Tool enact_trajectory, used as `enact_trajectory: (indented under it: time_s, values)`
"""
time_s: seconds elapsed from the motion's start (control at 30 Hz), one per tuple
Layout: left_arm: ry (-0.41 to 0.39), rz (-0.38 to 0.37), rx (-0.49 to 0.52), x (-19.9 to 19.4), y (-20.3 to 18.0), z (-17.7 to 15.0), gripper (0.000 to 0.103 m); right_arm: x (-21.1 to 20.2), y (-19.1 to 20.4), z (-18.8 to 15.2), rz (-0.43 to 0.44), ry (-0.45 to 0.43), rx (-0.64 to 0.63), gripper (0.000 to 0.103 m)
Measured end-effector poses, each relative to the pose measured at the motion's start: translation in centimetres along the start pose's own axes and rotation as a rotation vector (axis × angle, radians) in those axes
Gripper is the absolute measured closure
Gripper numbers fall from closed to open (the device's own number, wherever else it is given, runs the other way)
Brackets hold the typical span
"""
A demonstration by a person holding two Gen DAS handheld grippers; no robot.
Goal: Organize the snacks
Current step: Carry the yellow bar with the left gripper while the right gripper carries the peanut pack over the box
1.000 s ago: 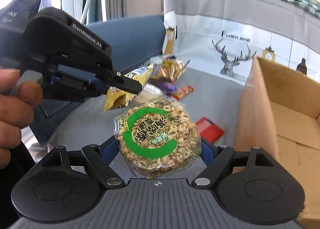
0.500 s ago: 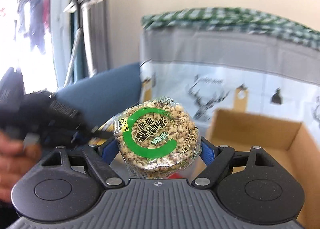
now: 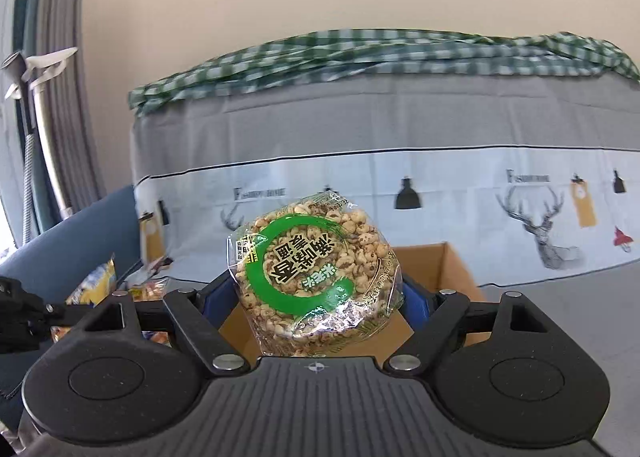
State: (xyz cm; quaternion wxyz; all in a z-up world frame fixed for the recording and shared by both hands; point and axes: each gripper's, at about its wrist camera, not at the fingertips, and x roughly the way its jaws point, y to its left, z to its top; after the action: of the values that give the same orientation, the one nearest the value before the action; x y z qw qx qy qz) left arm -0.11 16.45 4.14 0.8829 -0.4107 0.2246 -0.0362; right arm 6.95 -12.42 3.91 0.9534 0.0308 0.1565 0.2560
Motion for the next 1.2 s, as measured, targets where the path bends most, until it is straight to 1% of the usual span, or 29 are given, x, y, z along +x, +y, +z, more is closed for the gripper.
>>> enact_trajectory:
  time_s: [0.07,0.23,0.37,0.47,0.57,0.7,0.77,0.93,1.2]
  values:
    - [0.01,-0.018,0.008,1.4,-1.8,0.4,0.094,-0.2,-1.1,0.1,-0.014,-0.004,0.009,0.02]
    - [0.018,-0.092,0.032,5.9,-6.3,2.1,0.094,-0.7,-2.9,0.1,-0.065,-0.01,0.017,0.02]
    - [0.032,-0.138,0.075,8.4,-8.1,2.0,0.094,-1.0,-3.9,0.1,-0.098,-0.014,0.035,0.02]
    - [0.034,-0.16,0.118,9.4,-7.7,0.7,0.094,-0.9,-4.2,0.1,-0.115,-0.01,0.034,0.02]
    - [0.075,-0.124,0.132,10.9,-6.6,-0.6,0.094,-0.6,-4.1,-0.1,-0.128,-0.002,0.017,0.02]
    - [0.08,-0.118,0.164,12.2,-6.6,-0.7,0.094,0.4,-3.7,-0.1,-0.147,0.014,-0.024,0.019]
    - [0.079,-0.124,0.156,12.4,-6.7,-0.3,0.094,0.9,-3.6,0.0,-0.154,0.021,-0.021,0.019]
    - [0.09,-0.133,0.1,12.8,-6.4,0.4,0.094,2.3,-3.4,0.0,-0.166,0.046,0.004,0.019]
    - [0.101,-0.13,0.086,12.9,-6.3,0.7,0.094,3.3,-2.9,-0.1,-0.174,0.069,0.005,0.019]
